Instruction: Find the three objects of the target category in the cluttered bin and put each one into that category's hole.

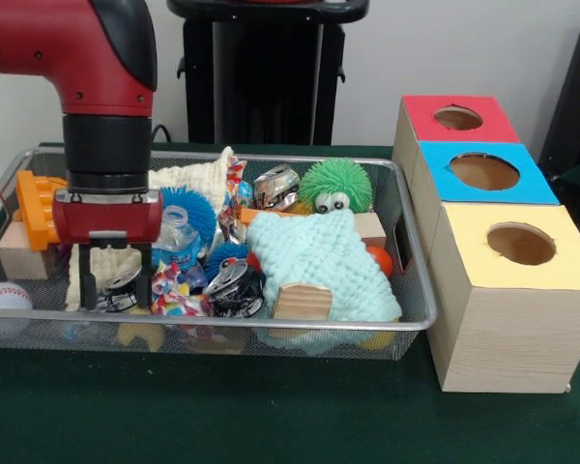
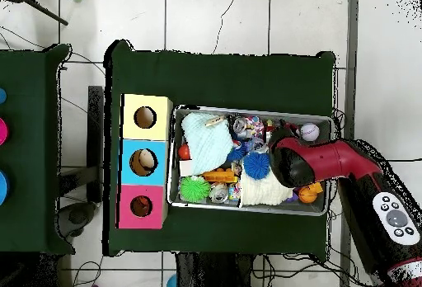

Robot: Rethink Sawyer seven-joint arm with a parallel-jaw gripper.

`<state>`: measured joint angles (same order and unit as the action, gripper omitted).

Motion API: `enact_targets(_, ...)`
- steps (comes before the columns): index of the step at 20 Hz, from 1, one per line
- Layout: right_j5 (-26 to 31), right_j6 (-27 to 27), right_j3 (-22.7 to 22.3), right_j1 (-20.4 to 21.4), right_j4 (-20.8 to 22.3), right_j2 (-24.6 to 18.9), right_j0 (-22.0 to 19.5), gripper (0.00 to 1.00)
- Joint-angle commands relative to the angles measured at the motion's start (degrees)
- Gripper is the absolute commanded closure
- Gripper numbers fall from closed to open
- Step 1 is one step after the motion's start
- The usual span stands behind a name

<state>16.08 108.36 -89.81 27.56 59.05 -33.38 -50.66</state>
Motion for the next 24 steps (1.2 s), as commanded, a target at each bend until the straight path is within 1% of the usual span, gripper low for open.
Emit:
enact_targets(1,6.73,-4.47,1.79,-4.29,0.73,4.41,2.25,0.0)
enact_targets(3,6.36,-2.54,1.59,-4.48,0.6,5.61,3.59,0.0)
enact_targets(6,6.75,0.82,0.81,-5.01,-1.23,7.41,5.43,0.0)
enact_targets(8,6.63,1.94,0.49,-5.54,-2.77,7.81,5.85,0.0)
enact_targets(10,6.52,1.9,0.12,-5.57,-3.99,7.65,5.89,0.0)
enact_targets(14,8.27,0.62,-0.92,-5.28,-7.02,7.66,5.59,0.0)
enact_targets(19,7.82,-1.41,-0.86,-6.24,-8.73,7.67,5.0,0.0)
enact_targets(21,6.81,-1.7,-0.69,-6.88,-8.87,7.68,4.63,0.0)
enact_targets(24,3.4,-1.22,0.38,-8.86,-8.22,7.63,4.06,0.0)
